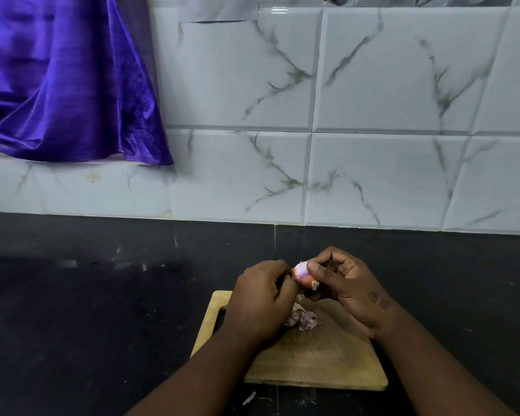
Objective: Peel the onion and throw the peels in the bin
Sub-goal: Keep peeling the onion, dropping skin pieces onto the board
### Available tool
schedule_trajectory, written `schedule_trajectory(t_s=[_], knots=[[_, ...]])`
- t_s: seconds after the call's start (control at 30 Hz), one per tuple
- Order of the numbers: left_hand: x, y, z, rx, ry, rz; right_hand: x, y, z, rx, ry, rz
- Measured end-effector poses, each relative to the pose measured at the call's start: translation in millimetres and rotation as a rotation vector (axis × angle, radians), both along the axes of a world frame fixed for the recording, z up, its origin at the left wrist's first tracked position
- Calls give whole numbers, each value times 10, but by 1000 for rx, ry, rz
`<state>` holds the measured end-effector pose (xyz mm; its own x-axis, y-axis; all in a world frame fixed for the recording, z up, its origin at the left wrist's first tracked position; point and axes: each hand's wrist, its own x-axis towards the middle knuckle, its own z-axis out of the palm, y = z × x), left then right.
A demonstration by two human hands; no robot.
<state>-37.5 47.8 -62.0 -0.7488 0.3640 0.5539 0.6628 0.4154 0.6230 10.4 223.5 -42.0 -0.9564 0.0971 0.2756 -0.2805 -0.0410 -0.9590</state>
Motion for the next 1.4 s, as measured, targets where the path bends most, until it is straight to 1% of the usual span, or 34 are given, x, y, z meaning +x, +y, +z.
schedule_trajectory(t_s=[0.1,0.17,0.27,0.43,0.6,0.73,0.8,0.9,1.1,1.27,1.4], knots=[[-15,11,-1,-2,-2,25,-9,2,-16,-2,-2,-7],[-23,20,-11,33,0,42,-25,8,-38,4,2,-42],[-33,18,-12,85,55,59,-47,15,-55,12,4,-86],[-25,22,-18,80,119,70,-30,-6,-24,1,13,-105],[-46,33,-35,70,119,102,-14,-20,-3,-6,14,-86],[-111,18,-40,88,53,198,0,-5,13,-83,13,-41],[-106,15,-45,87,36,144,-3,5,12,-90,11,-40],[-39,15,-47,94,32,24,-9,23,-6,-19,15,-52],[-57,12,-57,99,61,-7,8,23,5,1,44,-26],[-83,0,-43,141,64,-57,16,18,22,-51,26,4],[-72,3,-62,153,31,-79,11,31,22,-55,13,-4]])
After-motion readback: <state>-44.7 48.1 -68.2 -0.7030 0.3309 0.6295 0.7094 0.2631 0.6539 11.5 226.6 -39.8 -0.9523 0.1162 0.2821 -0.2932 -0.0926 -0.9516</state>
